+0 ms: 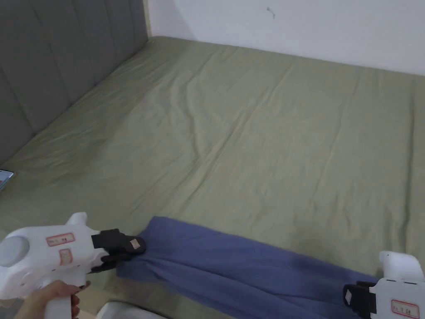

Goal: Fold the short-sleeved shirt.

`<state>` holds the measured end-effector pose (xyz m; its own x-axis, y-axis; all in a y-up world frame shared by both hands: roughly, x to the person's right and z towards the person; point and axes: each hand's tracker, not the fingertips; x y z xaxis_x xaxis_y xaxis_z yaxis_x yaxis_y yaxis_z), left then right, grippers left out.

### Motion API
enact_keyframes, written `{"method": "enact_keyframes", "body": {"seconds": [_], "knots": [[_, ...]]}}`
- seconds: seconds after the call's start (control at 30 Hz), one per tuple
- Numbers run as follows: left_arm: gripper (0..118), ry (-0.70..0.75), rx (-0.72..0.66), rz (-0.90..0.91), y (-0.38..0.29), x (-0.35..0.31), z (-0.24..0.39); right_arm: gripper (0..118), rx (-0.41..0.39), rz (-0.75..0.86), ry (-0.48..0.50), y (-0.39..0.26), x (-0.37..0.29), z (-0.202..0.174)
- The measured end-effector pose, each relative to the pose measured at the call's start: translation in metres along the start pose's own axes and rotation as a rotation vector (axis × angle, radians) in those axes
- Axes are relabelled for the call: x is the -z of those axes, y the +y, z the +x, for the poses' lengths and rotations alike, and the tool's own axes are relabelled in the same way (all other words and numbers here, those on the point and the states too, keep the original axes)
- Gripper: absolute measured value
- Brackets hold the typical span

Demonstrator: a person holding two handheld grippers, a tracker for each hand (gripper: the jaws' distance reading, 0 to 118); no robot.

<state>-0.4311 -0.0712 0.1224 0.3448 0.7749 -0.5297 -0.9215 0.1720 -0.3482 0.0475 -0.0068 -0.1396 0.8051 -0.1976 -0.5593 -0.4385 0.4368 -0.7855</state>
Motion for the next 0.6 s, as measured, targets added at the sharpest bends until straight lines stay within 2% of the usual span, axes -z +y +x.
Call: {"method": "enact_keyframes", "body": {"seconds": [0.1,0.27,0.37,0.47,0.6], "knots": [[5,0.089,0.036,0.047,0.010,-0.017,-0.001,0,0.023,0.004,0.009,-0.001,-0.004,0.007],[5,0.098,0.022,0.072,0.025,-0.035,-0.007,0,0.067,0.012,-0.001,-0.007,-0.008,0.013],[5,0.121,0.116,0.099,0.009,-0.039,0.036,0,0.096,0.014,0.001,-0.013,-0.012,0.016],[5,0.078,0.228,0.114,-0.004,-0.040,0.090,0,0.119,0.027,-0.002,-0.017,-0.018,0.027],[5,0.021,0.490,0.092,-0.023,-0.028,0.163,0,0.177,0.045,-0.007,-0.024,-0.027,0.047]]}}
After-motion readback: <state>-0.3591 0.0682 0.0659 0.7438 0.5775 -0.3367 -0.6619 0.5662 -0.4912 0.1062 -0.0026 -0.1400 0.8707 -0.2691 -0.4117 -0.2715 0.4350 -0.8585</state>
